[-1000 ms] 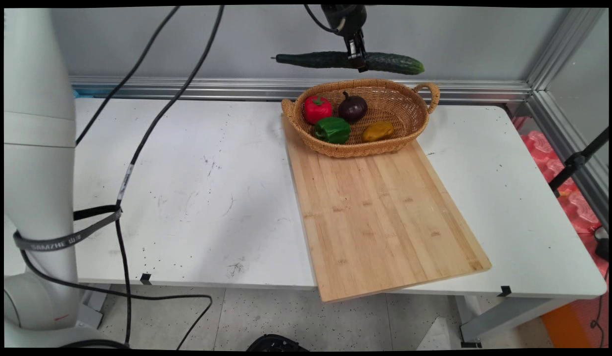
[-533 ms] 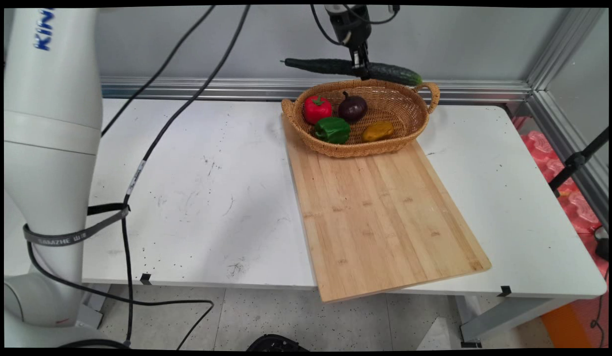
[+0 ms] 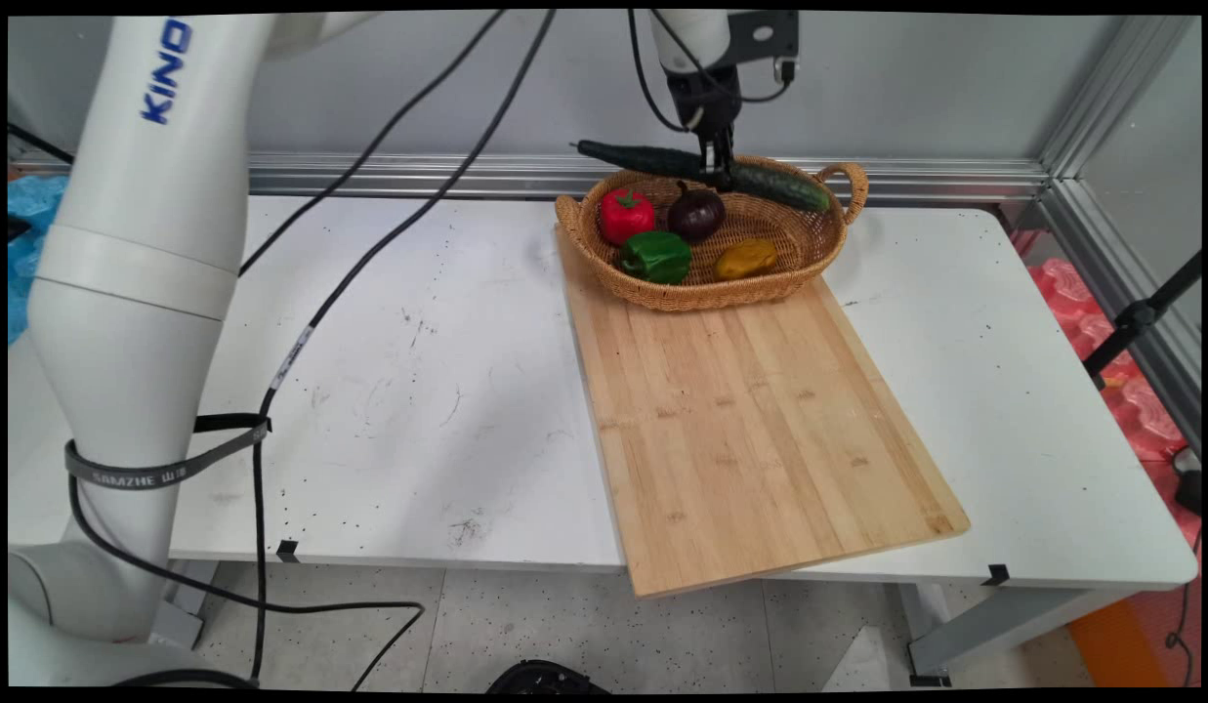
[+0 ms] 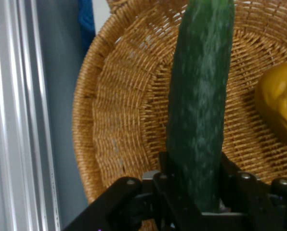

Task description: Place the picked object in the vegetable basket

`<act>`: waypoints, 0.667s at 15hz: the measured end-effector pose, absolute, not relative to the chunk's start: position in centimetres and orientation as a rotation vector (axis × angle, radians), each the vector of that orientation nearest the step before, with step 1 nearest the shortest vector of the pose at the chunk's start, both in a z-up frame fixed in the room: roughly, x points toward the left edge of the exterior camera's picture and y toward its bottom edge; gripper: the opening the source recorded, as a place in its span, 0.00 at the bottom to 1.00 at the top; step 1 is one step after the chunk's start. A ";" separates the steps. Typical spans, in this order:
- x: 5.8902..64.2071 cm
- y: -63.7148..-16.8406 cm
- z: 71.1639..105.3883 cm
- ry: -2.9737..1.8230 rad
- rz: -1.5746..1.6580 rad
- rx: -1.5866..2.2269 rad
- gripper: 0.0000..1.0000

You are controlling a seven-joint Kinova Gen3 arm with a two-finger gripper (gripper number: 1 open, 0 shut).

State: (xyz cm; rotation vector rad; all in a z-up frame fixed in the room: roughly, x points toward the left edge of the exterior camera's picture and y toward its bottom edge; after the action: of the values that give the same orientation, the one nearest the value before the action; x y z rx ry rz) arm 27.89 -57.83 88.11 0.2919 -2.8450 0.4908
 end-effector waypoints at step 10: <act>27.0 -59.0 85.5 -2.877 0.502 0.205 1.00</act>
State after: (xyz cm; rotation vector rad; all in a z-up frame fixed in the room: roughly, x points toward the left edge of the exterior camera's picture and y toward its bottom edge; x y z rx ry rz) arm 27.02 -58.97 85.48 0.2054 -2.8767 0.5020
